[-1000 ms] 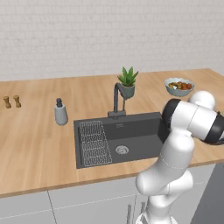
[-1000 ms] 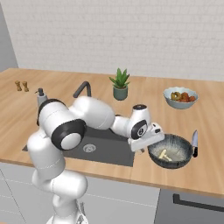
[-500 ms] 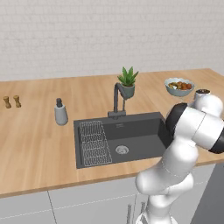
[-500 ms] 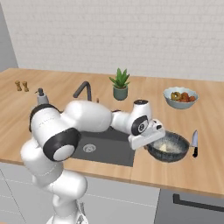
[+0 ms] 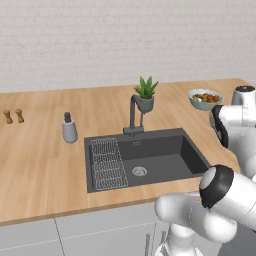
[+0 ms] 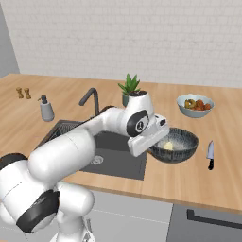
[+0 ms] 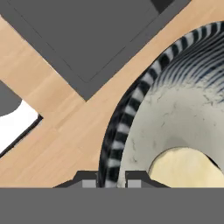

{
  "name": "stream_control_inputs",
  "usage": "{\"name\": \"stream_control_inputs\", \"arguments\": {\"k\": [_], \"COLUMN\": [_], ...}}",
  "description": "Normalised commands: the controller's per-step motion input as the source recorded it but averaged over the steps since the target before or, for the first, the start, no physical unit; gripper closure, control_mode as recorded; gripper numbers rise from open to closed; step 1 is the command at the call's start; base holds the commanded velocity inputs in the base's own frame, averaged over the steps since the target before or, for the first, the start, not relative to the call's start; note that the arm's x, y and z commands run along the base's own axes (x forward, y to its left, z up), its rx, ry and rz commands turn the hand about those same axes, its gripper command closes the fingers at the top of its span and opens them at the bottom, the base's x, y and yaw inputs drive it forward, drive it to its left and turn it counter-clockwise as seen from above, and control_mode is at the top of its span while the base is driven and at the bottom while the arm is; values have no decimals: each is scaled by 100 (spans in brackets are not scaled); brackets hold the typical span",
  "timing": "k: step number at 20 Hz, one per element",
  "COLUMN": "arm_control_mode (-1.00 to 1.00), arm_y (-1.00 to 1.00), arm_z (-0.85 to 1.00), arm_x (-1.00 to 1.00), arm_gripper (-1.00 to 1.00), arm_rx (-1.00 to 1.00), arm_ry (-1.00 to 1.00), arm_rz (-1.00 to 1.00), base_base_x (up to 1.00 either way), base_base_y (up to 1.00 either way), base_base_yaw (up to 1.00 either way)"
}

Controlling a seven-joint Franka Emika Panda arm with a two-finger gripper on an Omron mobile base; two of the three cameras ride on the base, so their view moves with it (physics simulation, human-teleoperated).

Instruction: Pick the mushroom from the sink and place it in the bowl. Then pick the bowl and place it in the microwave. Then close the microwave door and press the start button.

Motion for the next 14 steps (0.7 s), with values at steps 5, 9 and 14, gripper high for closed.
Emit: {"name": "stream_control_inputs", "arguments": {"k": [5, 9, 14], "arm_control_mode": [-100, -100, -100], "arm_y": [77, 97, 78], "arm_z": [100, 100, 100], "arm_x": [-54, -46, -42], "arm_gripper": [100, 100, 100], "arm_rx": [-4, -1, 0], "arm_ry": [0, 5, 0], "arm_rz": [22, 17, 15], "base_base_x": [0, 0, 0], "base_base_y": [0, 0, 0], "base_base_yaw": [0, 0, 0]}}
